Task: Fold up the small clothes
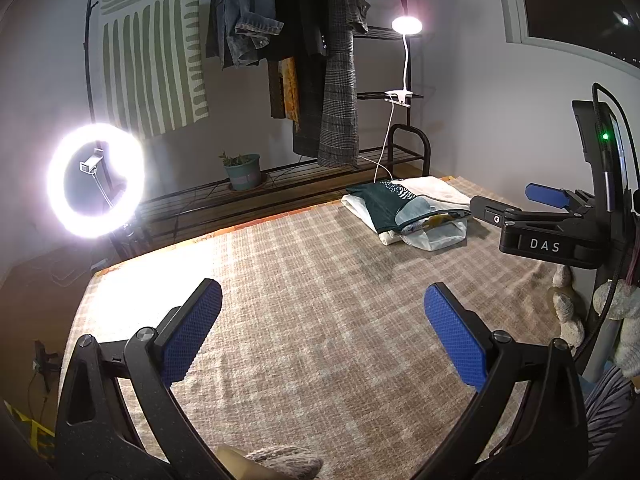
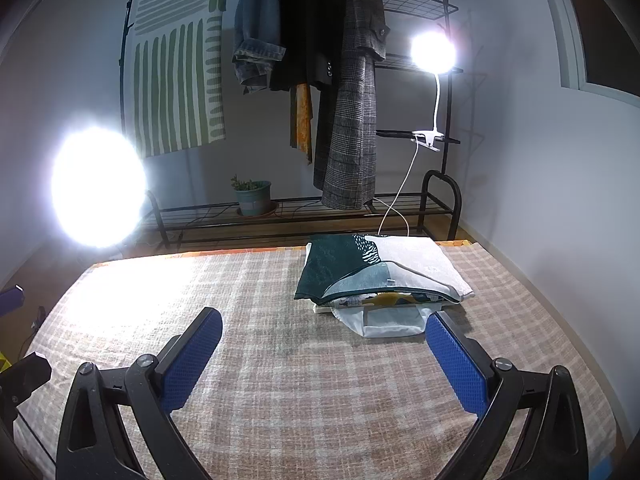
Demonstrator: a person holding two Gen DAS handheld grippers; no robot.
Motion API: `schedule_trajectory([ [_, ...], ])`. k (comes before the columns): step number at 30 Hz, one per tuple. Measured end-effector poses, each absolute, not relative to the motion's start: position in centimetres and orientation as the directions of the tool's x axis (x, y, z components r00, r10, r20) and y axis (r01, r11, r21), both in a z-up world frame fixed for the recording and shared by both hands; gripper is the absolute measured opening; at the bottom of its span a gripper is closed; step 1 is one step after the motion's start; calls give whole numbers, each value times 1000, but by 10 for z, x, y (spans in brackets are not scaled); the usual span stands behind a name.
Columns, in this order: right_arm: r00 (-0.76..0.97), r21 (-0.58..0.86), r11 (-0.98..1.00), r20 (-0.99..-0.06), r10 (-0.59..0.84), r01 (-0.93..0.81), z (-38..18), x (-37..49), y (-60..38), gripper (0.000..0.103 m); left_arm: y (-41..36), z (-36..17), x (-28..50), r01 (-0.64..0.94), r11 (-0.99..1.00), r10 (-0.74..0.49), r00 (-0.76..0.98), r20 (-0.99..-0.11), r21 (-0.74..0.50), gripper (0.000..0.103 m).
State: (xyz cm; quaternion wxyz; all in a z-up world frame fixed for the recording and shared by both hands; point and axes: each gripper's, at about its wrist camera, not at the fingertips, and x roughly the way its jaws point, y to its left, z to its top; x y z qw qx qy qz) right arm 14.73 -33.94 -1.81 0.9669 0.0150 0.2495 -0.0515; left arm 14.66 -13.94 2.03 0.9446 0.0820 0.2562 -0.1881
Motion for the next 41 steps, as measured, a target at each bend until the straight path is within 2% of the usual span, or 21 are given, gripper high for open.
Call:
schedule_trajectory([
  [41, 887, -8, 993, -448, -109, 118, -10, 135, -319, 103, -136, 23, 144, 370, 925, -284, 816, -504, 79, 103],
])
